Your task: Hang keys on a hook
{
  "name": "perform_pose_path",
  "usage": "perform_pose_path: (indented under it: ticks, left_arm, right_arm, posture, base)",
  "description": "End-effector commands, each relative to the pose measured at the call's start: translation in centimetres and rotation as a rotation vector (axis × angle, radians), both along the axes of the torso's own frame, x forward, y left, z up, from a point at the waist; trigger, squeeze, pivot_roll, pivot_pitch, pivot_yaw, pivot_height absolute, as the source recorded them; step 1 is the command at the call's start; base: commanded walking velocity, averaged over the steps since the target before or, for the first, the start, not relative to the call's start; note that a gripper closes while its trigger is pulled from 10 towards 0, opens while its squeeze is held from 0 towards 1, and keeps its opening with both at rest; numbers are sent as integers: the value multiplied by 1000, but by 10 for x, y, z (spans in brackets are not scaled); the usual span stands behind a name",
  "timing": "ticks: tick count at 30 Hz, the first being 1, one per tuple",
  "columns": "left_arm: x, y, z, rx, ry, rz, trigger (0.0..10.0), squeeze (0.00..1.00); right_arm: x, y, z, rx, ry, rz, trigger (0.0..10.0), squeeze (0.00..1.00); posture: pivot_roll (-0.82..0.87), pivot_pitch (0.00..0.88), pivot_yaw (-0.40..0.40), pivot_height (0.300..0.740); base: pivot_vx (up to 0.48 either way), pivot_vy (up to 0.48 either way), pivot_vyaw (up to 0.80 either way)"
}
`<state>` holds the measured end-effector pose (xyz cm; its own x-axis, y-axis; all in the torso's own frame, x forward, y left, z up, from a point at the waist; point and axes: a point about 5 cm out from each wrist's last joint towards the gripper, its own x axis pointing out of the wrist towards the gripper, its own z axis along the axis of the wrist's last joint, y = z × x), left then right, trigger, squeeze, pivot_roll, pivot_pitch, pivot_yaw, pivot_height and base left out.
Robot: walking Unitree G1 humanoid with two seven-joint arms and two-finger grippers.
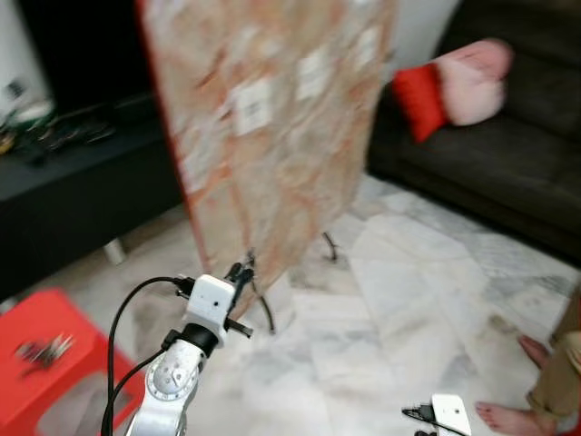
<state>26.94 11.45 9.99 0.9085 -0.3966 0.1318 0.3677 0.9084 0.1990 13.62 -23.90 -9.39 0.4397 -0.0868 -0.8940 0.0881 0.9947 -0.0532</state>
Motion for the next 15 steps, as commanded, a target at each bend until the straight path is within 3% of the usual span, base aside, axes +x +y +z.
perform_pose_path:
  ticks: [1,6,15]
  left_arm:
    - [0,5,3,19,-19,5,10000,0]
    - [0,4,5,17,-24,-2,10000,0]
    - [1,1,6,21,-27,-12,10000,0]
  right_arm:
    - [8,4,2,6,-18,3,10000,0]
    - [8,4,2,8,-13,1,10000,0]
    - [8,4,2,9,-9,15,10000,0]
  posture:
    - [88,0,-77,740]
    - [88,0,-77,740]
    - [89,0,-75,740]
  base:
    - [341,0,0]
    - [343,0,0]
    - [343,0,-682]
